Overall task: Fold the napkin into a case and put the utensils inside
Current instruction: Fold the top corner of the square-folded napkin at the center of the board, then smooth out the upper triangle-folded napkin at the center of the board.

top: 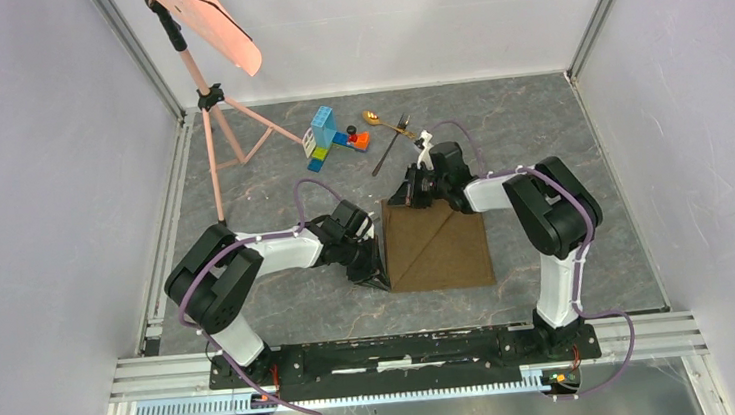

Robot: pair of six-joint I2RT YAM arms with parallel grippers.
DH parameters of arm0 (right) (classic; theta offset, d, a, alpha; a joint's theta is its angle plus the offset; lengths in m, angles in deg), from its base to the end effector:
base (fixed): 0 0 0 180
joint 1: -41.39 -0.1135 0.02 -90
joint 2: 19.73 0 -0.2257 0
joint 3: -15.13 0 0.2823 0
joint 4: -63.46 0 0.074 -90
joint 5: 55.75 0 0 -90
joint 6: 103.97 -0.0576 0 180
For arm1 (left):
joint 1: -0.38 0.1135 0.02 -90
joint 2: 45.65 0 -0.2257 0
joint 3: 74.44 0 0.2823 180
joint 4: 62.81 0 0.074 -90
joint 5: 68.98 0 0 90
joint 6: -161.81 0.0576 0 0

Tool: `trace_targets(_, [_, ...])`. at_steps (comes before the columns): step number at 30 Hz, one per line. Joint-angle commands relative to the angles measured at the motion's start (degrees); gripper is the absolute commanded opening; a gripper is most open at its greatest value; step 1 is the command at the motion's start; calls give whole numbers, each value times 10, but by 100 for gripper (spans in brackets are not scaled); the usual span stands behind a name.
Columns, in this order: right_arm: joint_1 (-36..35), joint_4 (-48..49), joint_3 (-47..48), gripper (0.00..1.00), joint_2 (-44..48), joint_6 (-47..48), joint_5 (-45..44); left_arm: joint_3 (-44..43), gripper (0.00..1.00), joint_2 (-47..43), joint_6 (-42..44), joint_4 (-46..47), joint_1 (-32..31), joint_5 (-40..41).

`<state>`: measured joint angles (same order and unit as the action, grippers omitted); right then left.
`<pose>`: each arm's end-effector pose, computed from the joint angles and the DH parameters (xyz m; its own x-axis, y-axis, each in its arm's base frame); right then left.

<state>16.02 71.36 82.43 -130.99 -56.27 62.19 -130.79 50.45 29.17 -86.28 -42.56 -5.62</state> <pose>0.3553 0.1983 0.0544 -0.8785 0.2415 -0.4123 -0.1751 0.6401 0.7481 0.2149 -0.2352 0.0454 -0.9934 0.0974 -0.0603 0.1140 0.7921 -0.5997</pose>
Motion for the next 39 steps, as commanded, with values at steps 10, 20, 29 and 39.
trace_targets(10, [6,4,32,9,-20,24,-20,23,11,28,6,-21,-7,73])
trace_targets(20, [21,-136,80,46,87,129,16,7,31,-26,6,-48,-5,69])
trace_targets(29, [143,-185,-48,55,231,233,35,-10,45,-110,19,-118,6,72])
trace_targets(39, [154,-152,-49,33,172,218,56,-218,21,27,43,-111,31,43])
